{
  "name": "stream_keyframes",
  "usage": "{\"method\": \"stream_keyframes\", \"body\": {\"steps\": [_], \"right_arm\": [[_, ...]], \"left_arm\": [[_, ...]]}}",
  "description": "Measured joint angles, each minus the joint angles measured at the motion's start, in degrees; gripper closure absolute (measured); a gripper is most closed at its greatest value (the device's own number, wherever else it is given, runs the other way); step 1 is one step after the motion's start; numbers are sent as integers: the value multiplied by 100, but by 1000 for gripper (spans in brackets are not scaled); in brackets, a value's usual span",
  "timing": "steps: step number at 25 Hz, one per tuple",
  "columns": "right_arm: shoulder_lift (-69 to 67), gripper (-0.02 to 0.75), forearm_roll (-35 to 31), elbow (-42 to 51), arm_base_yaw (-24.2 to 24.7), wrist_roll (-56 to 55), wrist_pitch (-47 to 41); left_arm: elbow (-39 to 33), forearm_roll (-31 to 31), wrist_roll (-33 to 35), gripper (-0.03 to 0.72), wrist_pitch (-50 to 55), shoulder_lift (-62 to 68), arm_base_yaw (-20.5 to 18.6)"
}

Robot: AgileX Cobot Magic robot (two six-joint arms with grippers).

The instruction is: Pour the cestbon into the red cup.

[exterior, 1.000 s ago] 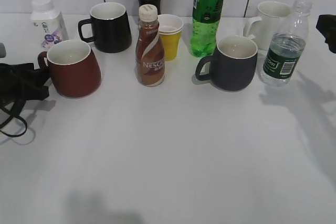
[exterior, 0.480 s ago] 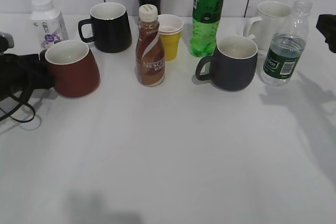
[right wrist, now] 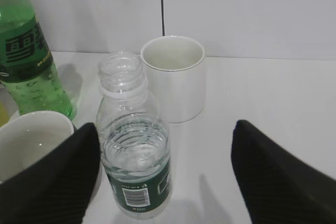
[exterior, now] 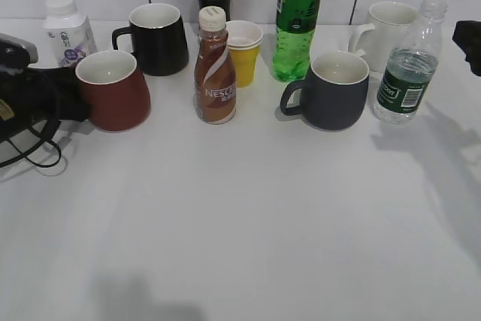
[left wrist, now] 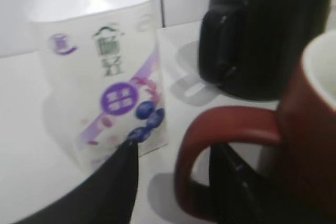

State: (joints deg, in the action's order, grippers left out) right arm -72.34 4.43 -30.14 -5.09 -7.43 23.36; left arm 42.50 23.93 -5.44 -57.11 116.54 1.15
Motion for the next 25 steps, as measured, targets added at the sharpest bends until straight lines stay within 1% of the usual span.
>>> {"method": "stream_keyframes", "body": {"steps": [5, 9, 19, 25], "right_arm": [[0, 151, 0, 0, 0, 5, 0], [0, 151, 0, 0, 0, 5, 0], [0, 151, 0, 0, 0, 10, 0], [0, 151, 0, 0, 0, 12, 1]], "left_arm": [[36, 540, 0, 346, -95, 34, 0], [36, 786, 0, 346, -119, 34, 0], [42, 781, 0, 352, -136, 34, 0], [131, 818, 0, 423, -91, 54, 0]]}}
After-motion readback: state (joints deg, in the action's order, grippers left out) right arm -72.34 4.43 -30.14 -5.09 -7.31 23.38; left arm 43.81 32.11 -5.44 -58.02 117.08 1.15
